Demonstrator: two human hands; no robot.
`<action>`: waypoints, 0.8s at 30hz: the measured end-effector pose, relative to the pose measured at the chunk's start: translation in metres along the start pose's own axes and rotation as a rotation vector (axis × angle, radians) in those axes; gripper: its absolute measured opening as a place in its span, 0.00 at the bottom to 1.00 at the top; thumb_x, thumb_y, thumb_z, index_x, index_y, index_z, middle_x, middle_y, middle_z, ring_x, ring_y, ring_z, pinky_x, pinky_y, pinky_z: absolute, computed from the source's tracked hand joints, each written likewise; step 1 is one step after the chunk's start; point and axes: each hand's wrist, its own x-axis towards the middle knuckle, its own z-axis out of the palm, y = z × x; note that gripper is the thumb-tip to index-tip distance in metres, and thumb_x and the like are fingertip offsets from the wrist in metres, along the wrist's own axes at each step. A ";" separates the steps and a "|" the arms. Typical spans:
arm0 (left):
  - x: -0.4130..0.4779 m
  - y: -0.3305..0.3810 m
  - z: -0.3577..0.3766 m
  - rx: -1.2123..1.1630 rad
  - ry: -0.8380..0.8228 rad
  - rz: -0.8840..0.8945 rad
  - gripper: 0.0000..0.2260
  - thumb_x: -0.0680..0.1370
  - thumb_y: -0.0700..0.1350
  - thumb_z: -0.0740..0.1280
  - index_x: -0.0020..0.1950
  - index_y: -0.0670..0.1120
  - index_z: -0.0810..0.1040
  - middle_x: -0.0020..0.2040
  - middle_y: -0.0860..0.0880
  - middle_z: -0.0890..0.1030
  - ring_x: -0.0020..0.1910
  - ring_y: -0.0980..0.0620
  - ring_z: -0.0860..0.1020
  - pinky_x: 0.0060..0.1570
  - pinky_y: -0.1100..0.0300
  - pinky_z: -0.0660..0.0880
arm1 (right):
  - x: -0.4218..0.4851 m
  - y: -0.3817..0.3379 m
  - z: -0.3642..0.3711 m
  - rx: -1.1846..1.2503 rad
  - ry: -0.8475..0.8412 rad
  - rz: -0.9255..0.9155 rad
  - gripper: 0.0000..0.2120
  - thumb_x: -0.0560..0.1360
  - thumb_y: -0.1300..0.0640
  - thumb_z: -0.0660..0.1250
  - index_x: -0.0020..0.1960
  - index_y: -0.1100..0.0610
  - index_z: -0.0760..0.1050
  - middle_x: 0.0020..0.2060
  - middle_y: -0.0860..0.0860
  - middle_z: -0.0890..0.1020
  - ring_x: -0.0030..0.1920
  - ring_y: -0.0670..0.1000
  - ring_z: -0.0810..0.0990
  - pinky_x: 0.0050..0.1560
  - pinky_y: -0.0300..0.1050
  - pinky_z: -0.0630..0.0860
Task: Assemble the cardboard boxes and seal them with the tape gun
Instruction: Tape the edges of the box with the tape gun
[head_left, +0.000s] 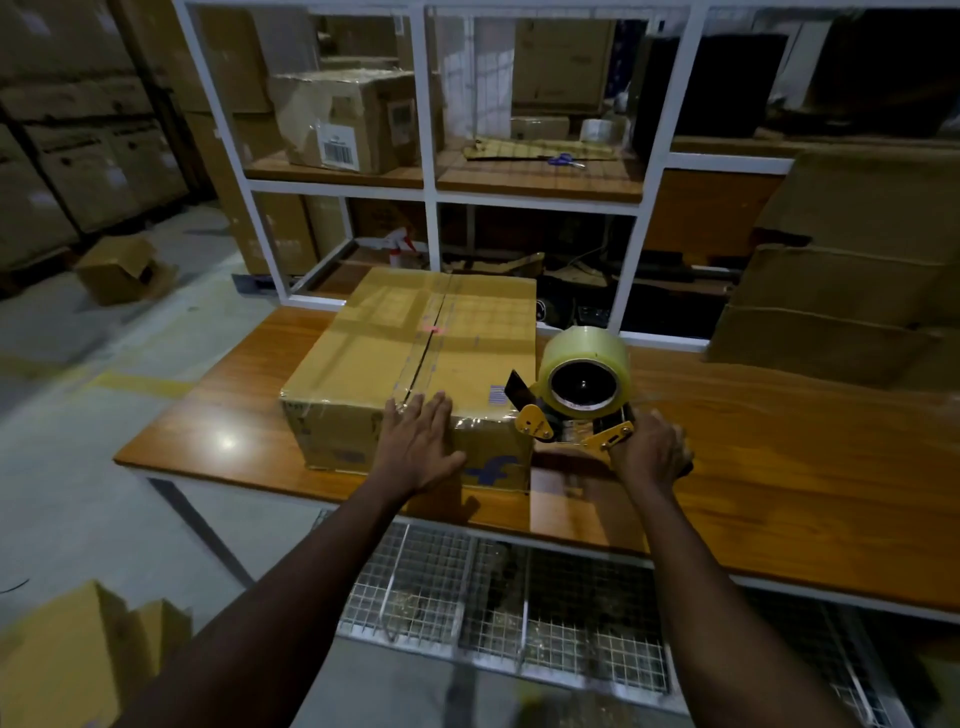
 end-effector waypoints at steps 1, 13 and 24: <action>0.001 0.004 -0.002 -0.011 0.002 -0.021 0.46 0.69 0.70 0.36 0.81 0.46 0.46 0.82 0.46 0.48 0.80 0.44 0.48 0.75 0.38 0.42 | -0.002 -0.001 0.000 0.025 -0.002 0.001 0.09 0.75 0.53 0.70 0.53 0.55 0.81 0.55 0.58 0.78 0.59 0.63 0.70 0.59 0.57 0.64; 0.015 0.042 -0.003 0.017 -0.055 0.146 0.41 0.76 0.69 0.44 0.81 0.46 0.39 0.81 0.46 0.42 0.80 0.44 0.45 0.76 0.44 0.45 | -0.007 0.013 -0.003 0.099 0.042 -0.017 0.04 0.75 0.54 0.70 0.44 0.53 0.77 0.48 0.56 0.76 0.56 0.62 0.71 0.56 0.55 0.64; 0.018 0.047 0.000 -0.046 -0.047 0.123 0.49 0.64 0.71 0.34 0.81 0.48 0.41 0.81 0.47 0.43 0.80 0.43 0.44 0.76 0.43 0.43 | -0.018 0.042 0.045 0.123 -0.031 0.129 0.06 0.73 0.50 0.71 0.47 0.52 0.80 0.57 0.59 0.80 0.64 0.66 0.70 0.61 0.62 0.65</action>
